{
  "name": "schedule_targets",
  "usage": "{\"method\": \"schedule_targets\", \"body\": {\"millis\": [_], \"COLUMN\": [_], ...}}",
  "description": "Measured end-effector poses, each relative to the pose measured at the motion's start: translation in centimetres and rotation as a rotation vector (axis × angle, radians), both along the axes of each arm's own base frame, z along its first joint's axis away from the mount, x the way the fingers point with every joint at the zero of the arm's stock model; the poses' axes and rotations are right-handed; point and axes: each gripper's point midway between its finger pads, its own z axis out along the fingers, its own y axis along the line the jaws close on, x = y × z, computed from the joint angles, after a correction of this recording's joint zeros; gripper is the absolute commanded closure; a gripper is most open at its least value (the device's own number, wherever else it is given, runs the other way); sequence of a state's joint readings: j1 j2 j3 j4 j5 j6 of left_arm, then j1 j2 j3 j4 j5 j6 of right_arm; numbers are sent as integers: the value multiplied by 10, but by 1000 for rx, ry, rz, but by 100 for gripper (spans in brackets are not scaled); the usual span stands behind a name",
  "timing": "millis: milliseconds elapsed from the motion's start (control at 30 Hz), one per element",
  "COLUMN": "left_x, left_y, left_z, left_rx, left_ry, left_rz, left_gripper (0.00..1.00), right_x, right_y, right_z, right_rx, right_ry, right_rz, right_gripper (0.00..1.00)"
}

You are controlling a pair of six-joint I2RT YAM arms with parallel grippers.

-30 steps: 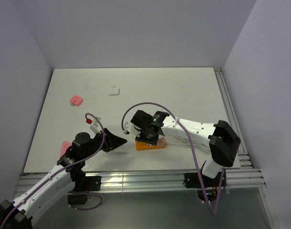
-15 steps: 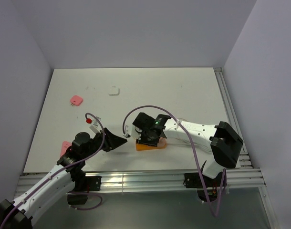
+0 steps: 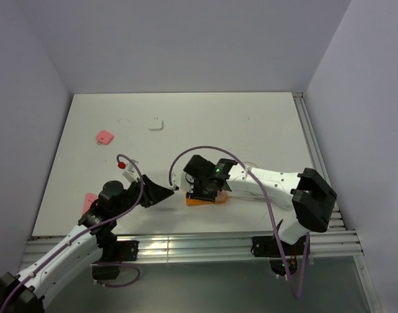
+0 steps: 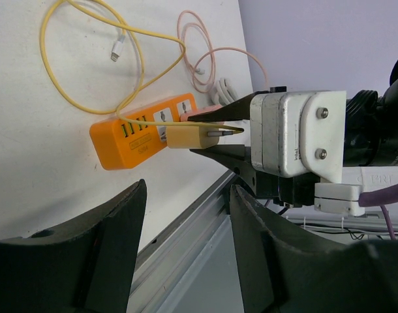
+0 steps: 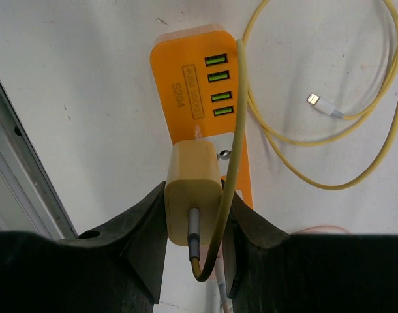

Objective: Insert the plug

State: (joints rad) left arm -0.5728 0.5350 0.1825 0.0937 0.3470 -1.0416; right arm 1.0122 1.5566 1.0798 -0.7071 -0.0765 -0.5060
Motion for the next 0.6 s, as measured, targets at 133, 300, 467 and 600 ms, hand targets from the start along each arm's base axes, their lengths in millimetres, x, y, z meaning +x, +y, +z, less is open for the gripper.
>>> {"method": "schedule_targets", "body": {"millis": [133,300,467,600], "left_x": [0,0,0,0], "left_y": [0,0,0,0], "left_z": [-1,-1,-2,-3], "left_rx": [3,3,4,9], "left_ry": [4,5,5,5], "left_rz": [0,0,0,-1], "left_gripper": [41,41,41,41], "right_x": [0,3,2,2], "right_y": [0,-2,-8,-13], "right_z": [-1,-2,-4,-11], "right_rx": [5,9,37,36], "right_ry": [-6,-41,-75,-66], "right_rz": [13,55,112,140], "right_gripper": [100,100,100,100]}}
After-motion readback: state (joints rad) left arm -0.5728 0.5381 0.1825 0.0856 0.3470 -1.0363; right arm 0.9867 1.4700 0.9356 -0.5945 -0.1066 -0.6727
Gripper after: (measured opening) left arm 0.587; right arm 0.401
